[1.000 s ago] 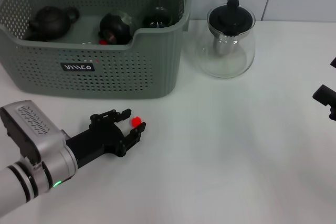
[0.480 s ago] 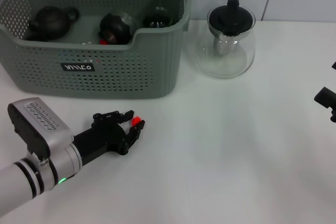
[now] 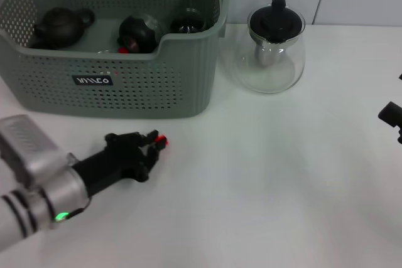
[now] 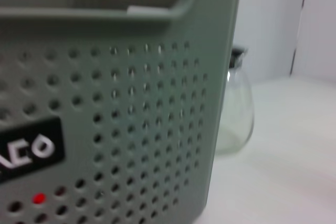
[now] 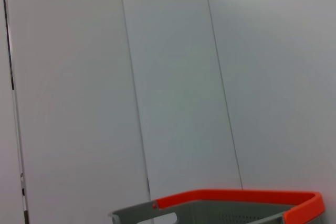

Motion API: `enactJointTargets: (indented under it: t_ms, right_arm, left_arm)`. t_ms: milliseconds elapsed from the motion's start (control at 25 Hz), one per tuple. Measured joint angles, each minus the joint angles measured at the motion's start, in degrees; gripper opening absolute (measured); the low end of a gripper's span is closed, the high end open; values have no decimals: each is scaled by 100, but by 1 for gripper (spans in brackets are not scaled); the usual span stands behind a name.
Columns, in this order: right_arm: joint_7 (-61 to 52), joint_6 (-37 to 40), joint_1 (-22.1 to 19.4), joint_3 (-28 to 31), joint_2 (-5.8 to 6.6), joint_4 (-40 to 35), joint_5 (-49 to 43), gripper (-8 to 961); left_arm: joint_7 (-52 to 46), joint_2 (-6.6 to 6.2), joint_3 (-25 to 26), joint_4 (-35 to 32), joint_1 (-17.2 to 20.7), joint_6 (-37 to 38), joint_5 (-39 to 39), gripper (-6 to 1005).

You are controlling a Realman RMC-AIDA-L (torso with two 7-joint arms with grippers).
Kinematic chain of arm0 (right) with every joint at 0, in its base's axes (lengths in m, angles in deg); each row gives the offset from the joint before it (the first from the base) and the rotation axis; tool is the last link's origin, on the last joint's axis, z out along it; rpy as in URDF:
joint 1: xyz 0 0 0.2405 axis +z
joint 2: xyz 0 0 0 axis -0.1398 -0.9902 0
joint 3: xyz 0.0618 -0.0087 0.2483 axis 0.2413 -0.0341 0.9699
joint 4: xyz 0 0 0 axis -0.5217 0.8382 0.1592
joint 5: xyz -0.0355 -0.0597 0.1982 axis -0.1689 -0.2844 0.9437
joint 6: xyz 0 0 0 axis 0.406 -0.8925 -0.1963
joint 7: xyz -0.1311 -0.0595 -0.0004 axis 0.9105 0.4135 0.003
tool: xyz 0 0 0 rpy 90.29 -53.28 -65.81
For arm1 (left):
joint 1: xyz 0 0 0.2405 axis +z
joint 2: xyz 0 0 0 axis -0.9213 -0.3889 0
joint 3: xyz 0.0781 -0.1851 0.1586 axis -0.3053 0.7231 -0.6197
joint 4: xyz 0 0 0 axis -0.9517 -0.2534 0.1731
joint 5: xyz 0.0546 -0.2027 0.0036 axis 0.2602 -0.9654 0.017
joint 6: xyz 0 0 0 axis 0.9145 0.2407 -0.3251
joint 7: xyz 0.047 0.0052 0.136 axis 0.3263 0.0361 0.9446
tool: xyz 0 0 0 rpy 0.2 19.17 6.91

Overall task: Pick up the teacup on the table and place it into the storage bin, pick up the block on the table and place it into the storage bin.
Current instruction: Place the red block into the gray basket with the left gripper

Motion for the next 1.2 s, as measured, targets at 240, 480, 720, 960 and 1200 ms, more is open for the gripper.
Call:
enactJointTargets:
  t_ms: [240, 480, 720, 960, 1200]
  right_arm:
    - [-2, 21, 34, 17, 0, 0, 0, 939]
    - [-5, 16, 84, -20, -8, 4, -1, 939]
    - [-8, 11, 172, -35, -9, 9, -11, 939]
    - [-9, 15, 232, -31, -15, 47, -69, 939]
    - [-9, -18, 243, -19, -10, 74, -71, 939]
  left_arm:
    - [-1939, -169, 137, -1393, 683, 1962, 26, 152]
    - [-3684, -538, 1398, -2336, 420, 3808, -200, 152]
    - [-5199, -1002, 839, -2859, -828, 2284, -90, 153]
    - [-6458, -1108, -793, -2870, -1545, -440, 978, 153]
    - [-6192, -611, -887, -3521, -1269, -626, 573, 208]
